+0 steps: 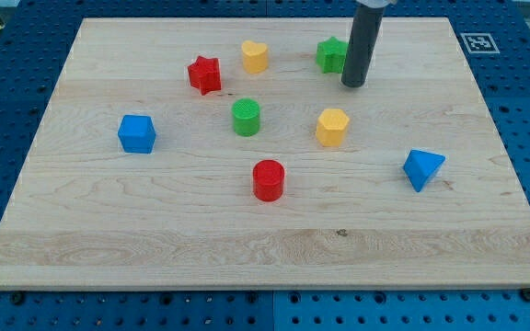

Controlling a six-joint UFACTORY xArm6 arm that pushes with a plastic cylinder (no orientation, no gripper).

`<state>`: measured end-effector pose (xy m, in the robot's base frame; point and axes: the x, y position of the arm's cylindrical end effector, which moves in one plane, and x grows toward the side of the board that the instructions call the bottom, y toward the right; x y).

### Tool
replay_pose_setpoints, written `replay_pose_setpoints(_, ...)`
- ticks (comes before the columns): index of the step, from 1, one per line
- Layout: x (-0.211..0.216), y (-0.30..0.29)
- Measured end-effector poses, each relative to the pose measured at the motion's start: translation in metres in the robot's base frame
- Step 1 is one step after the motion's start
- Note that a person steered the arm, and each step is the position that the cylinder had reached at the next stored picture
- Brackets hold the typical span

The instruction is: Push the green star towards the yellow heart

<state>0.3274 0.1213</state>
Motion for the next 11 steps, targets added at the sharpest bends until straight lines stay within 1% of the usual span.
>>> replay_pose_setpoints(1,-0.015,0.001)
replay_pose_setpoints(2,-0.009,0.021)
replay_pose_setpoints(3,-0.011,0.052)
replay_pose_setpoints(4,-0.035,0.048)
replay_pose_setpoints(5,-0.042,0.041)
replay_pose_setpoints(8,-0.040,0.035)
replay_pose_setpoints(9,-0.051,0.031)
replay_pose_setpoints(10,-0.062,0.020)
replay_pose_setpoints(11,-0.061,-0.010)
